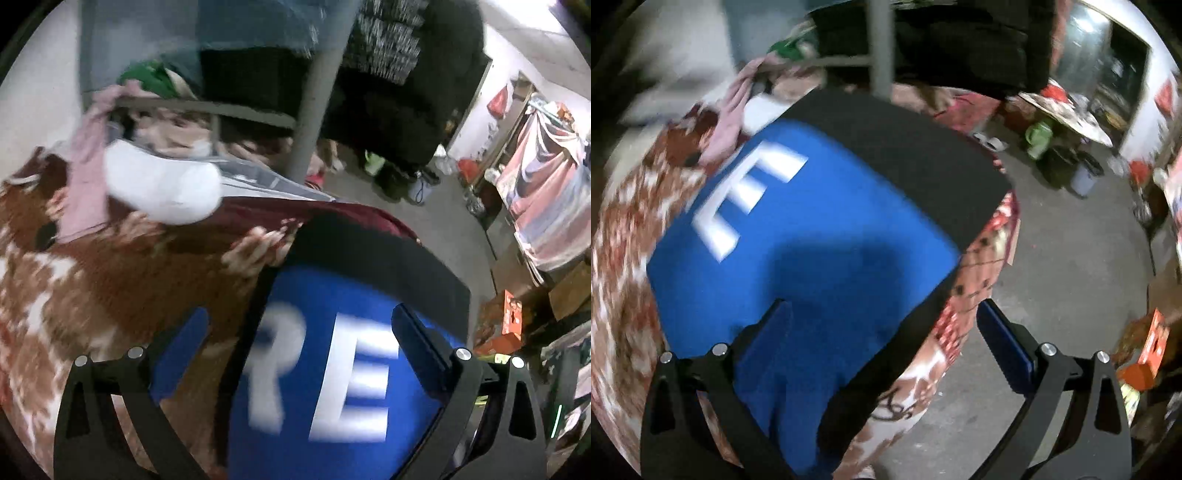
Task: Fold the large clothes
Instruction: 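Carry the folded bundle with both grippers and lower it onto the bed, then open both grippers and pull them back from the folded bundle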
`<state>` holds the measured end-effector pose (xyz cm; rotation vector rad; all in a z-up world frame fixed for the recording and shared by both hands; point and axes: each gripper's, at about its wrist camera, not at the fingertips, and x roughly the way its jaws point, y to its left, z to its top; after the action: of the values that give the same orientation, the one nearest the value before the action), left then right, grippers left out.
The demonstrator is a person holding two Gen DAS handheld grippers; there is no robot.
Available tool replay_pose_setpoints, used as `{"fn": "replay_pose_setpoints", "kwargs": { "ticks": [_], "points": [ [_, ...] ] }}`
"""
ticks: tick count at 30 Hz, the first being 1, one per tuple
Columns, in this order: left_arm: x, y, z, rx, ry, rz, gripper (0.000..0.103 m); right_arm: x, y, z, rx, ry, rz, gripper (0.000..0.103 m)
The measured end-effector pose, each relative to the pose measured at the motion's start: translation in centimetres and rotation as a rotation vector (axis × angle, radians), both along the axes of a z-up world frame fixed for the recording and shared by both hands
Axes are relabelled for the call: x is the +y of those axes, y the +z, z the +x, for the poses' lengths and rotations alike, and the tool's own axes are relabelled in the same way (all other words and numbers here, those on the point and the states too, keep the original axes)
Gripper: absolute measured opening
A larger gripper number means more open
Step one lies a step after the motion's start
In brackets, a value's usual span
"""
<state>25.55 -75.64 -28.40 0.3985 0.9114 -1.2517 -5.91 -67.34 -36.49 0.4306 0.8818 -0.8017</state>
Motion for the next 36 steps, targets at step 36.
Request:
{"fn": "replay_pose_setpoints", "kwargs": {
  "ticks": [36],
  "points": [
    [22.7,13.5,-15.0,-0.087,0.071,-0.004,0.098,14.7,18.5,-10.6,-0.077,-0.022,0.008,0.098]
  ]
}}
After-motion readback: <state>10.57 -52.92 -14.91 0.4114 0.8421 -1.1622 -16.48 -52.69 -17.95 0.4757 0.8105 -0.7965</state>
